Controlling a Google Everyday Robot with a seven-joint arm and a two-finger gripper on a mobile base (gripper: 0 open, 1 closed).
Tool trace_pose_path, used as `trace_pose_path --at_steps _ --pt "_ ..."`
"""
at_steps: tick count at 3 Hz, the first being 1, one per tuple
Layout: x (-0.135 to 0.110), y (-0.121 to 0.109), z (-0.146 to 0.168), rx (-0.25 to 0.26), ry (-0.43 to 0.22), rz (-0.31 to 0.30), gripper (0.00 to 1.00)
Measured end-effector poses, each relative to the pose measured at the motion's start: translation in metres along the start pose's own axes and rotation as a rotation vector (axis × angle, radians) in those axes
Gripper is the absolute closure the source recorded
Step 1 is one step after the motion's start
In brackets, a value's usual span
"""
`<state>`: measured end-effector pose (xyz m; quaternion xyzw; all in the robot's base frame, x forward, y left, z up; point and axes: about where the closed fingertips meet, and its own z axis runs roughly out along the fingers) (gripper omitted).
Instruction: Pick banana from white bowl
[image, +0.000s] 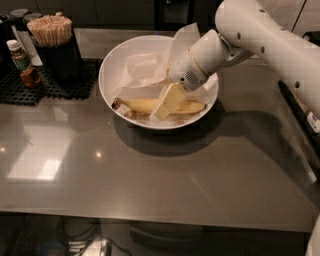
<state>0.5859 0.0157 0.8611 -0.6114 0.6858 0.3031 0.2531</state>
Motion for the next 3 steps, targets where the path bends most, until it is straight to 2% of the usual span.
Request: trace_pose_path --at_steps 1,2,3 --pt "0.0000 0.0000 0.0000 0.000 0.000 0.000 0.19" --pt "0.0000 0.0000 0.0000 0.000 0.000 0.000 0.41" --pt "0.0000 0.0000 0.0001 0.000 0.000 0.000 0.38"
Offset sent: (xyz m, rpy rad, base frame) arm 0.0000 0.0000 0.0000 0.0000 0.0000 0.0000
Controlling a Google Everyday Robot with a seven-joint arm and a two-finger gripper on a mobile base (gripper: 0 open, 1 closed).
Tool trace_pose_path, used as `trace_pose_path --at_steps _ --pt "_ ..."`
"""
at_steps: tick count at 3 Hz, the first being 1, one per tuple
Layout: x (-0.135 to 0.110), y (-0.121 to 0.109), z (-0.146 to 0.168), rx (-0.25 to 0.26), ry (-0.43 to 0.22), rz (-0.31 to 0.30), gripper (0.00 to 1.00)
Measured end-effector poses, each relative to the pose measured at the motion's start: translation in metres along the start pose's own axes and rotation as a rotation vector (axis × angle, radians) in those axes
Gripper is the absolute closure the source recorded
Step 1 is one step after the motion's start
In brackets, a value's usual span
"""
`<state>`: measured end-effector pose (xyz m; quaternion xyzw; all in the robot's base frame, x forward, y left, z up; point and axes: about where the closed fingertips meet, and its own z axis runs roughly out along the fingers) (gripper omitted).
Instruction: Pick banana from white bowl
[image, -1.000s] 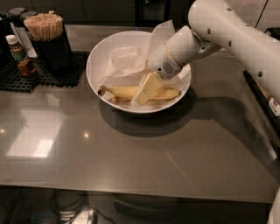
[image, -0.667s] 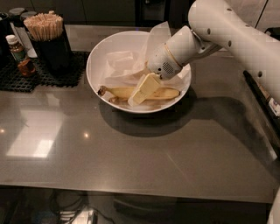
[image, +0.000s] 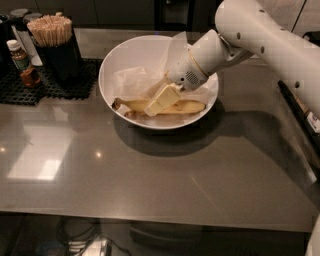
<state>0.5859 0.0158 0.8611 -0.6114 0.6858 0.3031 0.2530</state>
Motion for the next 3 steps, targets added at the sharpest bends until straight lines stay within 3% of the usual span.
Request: trace_pose_path --at_steps 2,3 --pt "0.0000 0.0000 0.0000 0.000 0.000 0.000 0.15" --pt "-0.0037 0.0043 -0.0044 0.003 -0.014 -0.013 0.33"
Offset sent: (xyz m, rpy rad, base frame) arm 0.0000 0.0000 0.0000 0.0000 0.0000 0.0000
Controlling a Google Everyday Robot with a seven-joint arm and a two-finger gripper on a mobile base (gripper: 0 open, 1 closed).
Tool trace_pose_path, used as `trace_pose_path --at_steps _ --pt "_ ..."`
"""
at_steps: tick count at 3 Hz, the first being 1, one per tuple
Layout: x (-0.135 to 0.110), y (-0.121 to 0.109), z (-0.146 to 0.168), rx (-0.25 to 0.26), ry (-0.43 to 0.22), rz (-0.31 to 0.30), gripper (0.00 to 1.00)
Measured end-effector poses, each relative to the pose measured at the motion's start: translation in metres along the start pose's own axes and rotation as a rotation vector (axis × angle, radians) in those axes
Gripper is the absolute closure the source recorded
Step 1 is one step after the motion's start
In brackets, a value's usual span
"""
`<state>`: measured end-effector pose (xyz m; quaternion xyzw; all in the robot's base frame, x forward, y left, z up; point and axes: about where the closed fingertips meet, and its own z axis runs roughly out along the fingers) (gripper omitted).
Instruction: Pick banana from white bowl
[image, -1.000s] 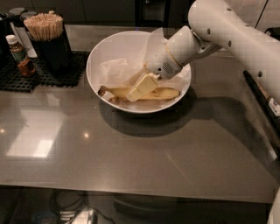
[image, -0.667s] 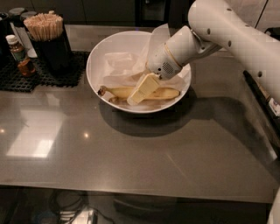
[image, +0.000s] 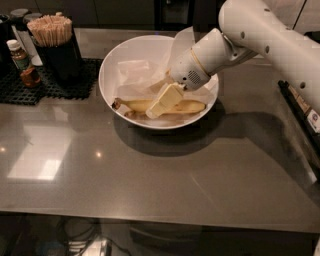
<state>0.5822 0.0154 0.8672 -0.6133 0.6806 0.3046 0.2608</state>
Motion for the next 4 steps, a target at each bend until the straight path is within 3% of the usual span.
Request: trace_pose_path --at_steps 1,2,4 --pt "-0.0057 0.0047 -0.0096 0.011 -0.018 -0.016 0.36" --pt "-0.0057 0.0047 -0.0097 0.011 -0.018 -0.016 0.32" --pt "0.0042 0.0113 -0.0108 -0.021 0.006 0.017 0.33"
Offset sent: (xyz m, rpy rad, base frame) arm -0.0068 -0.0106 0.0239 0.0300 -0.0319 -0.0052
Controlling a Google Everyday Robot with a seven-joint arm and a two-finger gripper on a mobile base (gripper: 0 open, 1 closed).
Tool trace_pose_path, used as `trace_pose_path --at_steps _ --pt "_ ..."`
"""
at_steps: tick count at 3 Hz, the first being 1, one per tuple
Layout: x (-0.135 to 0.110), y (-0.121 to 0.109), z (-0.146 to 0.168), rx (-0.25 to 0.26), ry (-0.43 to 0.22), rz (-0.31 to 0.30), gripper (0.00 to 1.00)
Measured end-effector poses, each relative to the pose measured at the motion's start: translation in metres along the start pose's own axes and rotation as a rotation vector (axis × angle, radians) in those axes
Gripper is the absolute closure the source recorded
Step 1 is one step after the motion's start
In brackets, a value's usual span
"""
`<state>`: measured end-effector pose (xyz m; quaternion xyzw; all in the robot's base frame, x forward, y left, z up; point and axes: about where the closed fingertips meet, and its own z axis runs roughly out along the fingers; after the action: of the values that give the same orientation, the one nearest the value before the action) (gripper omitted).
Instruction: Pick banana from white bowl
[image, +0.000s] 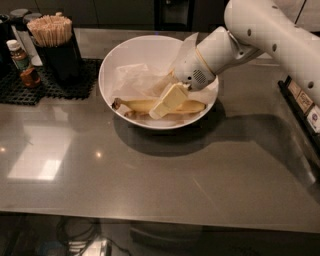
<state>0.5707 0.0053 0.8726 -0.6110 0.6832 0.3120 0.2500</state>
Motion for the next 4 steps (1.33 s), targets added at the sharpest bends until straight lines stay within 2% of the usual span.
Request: trace_pose_path --at_steps 2,3,4 --pt "-0.003 0.018 -0.038 0.096 -0.020 -0.007 0.34" --pt "-0.002 0.024 -0.047 0.108 -0.011 -0.004 0.35" --pt "0.000 0.028 -0.046 0.060 0.040 -0.014 0.40"
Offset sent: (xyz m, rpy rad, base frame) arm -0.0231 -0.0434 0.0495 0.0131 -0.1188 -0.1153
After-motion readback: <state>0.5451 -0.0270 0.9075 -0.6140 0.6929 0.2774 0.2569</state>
